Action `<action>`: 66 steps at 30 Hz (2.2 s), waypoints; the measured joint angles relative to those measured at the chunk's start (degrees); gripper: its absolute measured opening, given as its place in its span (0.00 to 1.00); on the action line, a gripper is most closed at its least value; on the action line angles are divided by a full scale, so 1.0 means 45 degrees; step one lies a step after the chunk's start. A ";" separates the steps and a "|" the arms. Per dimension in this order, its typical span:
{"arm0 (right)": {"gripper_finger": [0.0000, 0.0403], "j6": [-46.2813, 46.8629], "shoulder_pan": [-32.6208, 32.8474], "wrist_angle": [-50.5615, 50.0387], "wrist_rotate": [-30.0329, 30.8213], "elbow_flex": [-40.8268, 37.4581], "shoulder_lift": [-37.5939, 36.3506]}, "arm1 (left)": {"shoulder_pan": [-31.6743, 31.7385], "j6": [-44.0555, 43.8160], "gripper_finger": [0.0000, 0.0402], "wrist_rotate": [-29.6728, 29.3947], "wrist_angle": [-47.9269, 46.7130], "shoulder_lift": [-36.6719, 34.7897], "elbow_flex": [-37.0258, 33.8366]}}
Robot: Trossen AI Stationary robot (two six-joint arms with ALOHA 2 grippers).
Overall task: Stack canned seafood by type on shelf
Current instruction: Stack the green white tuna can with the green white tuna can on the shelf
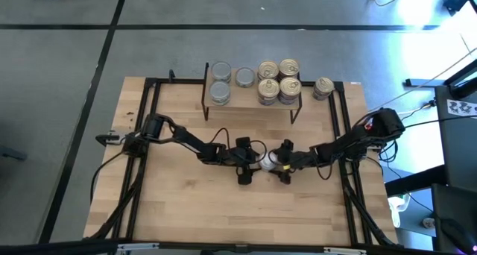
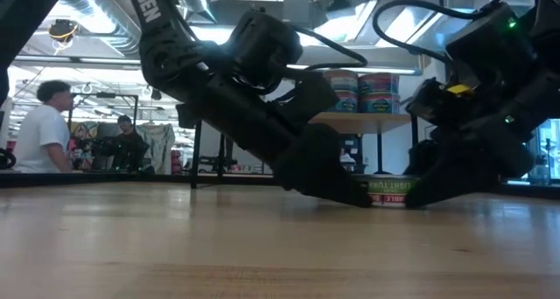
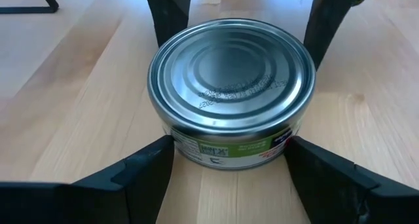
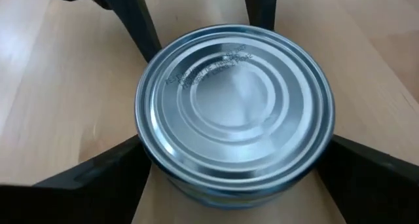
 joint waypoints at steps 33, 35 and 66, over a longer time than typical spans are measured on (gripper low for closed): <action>0.98 0.4410 -0.0047 -0.2159 -0.1240 0.0330 -0.1853 | -0.0875 0.2942 0.71 -0.1568 -0.0148 -0.0646 0.0088; 0.98 0.4509 -0.0047 -0.2078 -0.1295 0.0332 -0.1855 | -0.0884 0.3806 0.71 -0.1481 -0.0158 -0.0646 0.0104; 0.98 0.5358 -0.0030 -0.1778 -0.2750 0.0282 -0.2452 | -0.1454 0.6309 0.36 -0.1985 0.0516 -0.0741 0.0039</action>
